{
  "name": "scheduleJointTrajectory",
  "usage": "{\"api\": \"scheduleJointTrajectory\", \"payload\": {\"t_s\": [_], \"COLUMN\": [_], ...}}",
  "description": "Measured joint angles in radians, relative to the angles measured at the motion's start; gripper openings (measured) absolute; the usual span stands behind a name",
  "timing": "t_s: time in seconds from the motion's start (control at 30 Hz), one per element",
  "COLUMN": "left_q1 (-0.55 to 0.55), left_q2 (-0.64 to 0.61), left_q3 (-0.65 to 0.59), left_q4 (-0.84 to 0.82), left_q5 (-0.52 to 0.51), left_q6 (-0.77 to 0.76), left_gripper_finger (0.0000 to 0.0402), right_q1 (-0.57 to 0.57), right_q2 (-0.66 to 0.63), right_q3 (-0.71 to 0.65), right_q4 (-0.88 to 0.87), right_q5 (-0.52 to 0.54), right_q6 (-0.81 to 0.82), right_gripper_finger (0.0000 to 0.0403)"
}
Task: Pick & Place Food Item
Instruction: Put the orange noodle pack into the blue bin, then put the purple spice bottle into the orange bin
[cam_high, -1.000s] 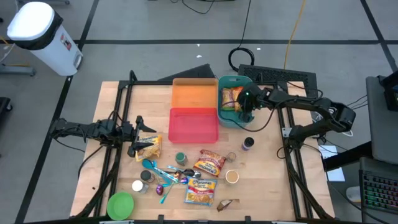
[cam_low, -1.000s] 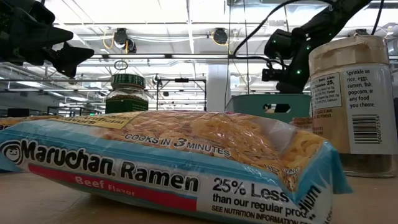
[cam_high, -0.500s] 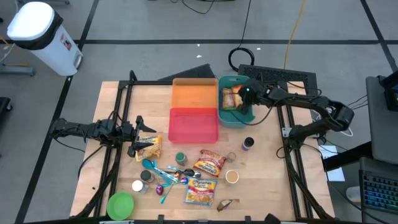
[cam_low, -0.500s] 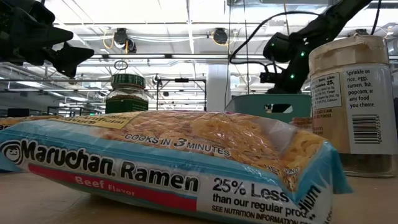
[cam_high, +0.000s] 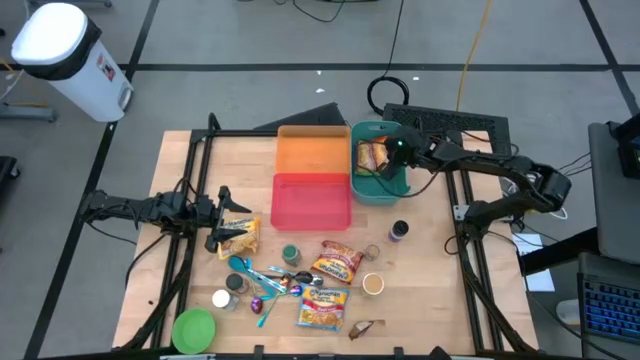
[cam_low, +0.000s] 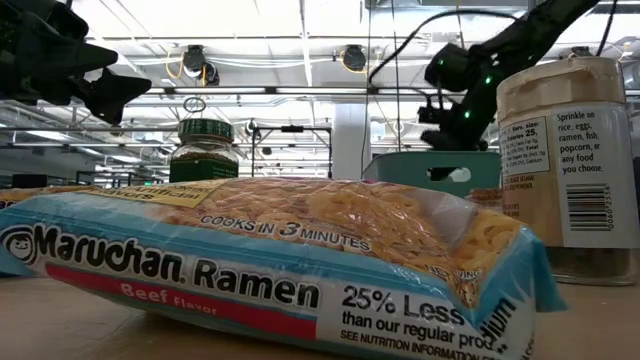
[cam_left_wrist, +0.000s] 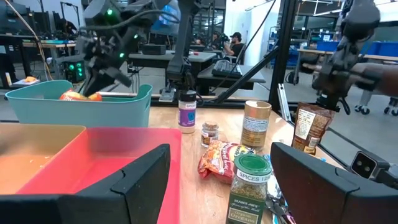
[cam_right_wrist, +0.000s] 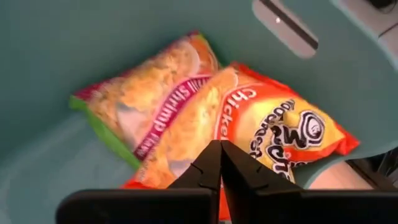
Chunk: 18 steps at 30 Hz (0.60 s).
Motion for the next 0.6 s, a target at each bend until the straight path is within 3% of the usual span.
{"api": "scheduleJointTrajectory", "payload": {"t_s": [0.23,0.4,0.5,0.6], "left_q1": [0.0,0.0,0.0,0.0], "left_q2": [0.0,0.0,0.0,0.0], "left_q3": [0.0,0.0,0.0,0.0], "left_q4": [0.0,0.0,0.0,0.0], "left_q5": [0.0,0.0,0.0,0.0], "left_q6": [0.0,0.0,0.0,0.0], "left_gripper_finger": [0.0283,0.0283,0.0283,0.0283], "right_q1": [0.1,0.254,0.401,0.535], "right_q2": [-0.199,-0.378,-0.482,-0.562], "right_q3": [0.0,-0.006,-0.051,-0.123], "right_q4": [-0.116,-0.246,-0.195,-0.032], "right_q5": [-0.001,0.0,0.003,0.003], "right_q6": [0.075,0.194,0.243,0.296], "right_gripper_finger": [0.0024,0.0031,0.0029,0.0029]}}
